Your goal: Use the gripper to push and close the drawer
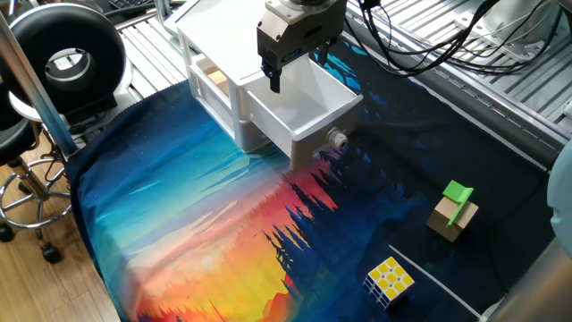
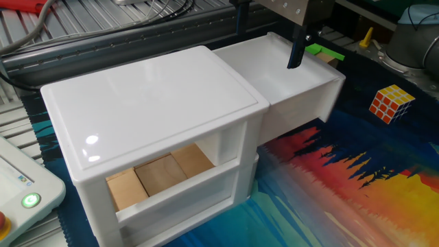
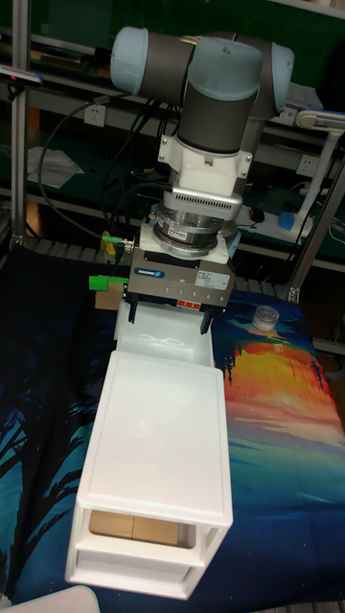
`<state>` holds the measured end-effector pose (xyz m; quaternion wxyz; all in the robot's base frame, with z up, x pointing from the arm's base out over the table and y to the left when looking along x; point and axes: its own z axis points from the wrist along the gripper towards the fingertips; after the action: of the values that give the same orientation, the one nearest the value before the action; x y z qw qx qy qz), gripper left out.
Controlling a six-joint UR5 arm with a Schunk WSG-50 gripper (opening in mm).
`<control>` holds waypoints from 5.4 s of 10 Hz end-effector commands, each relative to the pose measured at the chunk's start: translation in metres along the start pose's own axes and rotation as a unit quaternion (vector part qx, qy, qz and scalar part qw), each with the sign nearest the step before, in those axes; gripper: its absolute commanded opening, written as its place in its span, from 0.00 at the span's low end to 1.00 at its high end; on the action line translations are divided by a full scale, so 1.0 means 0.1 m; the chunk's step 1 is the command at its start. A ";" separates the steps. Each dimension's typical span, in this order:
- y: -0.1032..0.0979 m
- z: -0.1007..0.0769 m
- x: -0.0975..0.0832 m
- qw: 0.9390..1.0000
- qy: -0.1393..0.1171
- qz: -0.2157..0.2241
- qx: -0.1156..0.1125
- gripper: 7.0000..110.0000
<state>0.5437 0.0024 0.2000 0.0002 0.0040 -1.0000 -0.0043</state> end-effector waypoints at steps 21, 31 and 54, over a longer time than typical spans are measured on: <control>0.10 -0.01 -0.13 0.990 -0.022 0.136 -0.013 0.99; 0.20 -0.29 -0.61 0.993 -0.105 -0.032 -0.031 0.99; 0.15 -0.17 0.18 0.996 0.056 0.044 -0.045 0.99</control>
<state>0.5276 0.0009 0.2140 0.0502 -0.0378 -0.9979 -0.0139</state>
